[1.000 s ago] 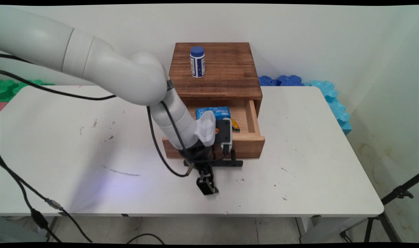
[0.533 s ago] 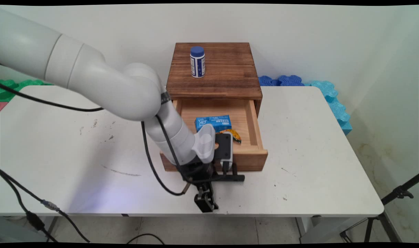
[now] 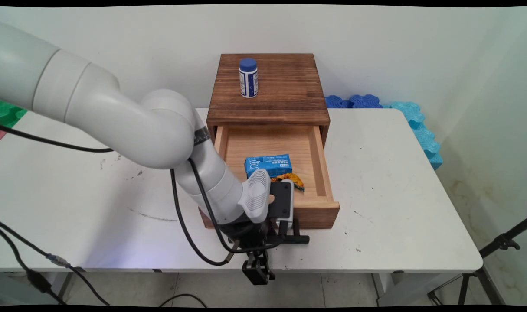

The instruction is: Open the drawer

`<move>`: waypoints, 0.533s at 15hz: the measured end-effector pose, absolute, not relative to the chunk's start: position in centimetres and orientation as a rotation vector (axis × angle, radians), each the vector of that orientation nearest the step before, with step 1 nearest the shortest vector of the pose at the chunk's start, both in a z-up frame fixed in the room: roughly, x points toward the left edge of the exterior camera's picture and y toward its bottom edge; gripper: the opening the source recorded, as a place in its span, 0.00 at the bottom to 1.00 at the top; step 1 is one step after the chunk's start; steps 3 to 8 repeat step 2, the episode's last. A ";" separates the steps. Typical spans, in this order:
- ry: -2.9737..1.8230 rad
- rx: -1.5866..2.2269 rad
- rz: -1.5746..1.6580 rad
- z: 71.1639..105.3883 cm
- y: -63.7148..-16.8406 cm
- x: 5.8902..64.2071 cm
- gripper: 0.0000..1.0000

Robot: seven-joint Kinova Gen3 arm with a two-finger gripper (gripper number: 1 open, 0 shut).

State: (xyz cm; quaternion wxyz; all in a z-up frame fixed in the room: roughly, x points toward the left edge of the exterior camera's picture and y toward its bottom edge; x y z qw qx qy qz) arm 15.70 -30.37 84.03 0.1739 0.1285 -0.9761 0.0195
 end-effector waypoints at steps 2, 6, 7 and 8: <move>-2.766 0.365 0.063 84.1 -30.0 15.7 1.00; -2.766 0.365 0.063 84.1 -30.0 15.7 1.00; -2.766 0.365 0.063 84.1 -30.0 15.7 1.00; -2.766 0.365 0.063 84.1 -30.0 15.7 1.00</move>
